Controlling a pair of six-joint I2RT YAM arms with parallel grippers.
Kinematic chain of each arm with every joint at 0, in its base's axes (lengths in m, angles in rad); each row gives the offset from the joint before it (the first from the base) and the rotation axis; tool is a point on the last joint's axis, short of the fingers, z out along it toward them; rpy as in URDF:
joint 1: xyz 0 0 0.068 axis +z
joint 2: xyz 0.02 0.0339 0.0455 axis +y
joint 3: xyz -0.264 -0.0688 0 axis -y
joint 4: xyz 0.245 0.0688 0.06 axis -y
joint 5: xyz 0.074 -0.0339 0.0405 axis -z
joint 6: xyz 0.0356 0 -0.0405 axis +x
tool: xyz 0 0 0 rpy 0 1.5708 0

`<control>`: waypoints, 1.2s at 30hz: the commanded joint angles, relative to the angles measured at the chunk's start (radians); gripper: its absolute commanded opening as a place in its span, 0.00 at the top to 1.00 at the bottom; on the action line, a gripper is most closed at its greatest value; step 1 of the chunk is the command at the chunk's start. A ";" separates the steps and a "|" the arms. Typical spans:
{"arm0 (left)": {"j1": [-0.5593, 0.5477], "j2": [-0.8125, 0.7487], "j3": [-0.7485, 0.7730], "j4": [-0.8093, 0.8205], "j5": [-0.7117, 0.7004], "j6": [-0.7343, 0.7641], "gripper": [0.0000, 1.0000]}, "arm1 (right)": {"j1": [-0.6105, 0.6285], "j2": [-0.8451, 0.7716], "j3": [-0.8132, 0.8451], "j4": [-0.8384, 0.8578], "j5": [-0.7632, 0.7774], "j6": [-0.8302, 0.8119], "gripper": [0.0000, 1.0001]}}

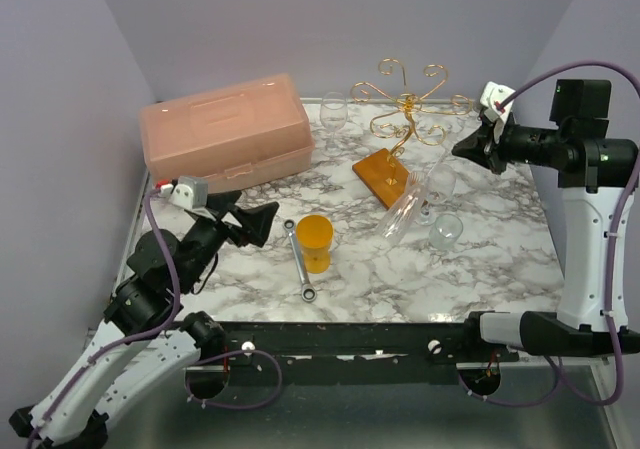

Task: Place the wine glass upside down on the wine glass rack
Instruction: Turn the wine glass upside down at the wine rack.

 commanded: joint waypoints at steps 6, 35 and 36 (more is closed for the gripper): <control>0.364 0.155 0.084 -0.018 0.469 -0.003 0.01 | 0.140 0.043 0.167 0.018 -0.013 -0.073 0.99; 0.529 0.144 0.004 -0.052 0.255 0.186 0.01 | 0.649 0.253 0.290 0.387 0.480 -0.307 0.99; 0.534 0.140 0.003 -0.048 0.259 0.183 0.01 | 0.650 0.251 0.281 0.403 0.492 -0.318 0.99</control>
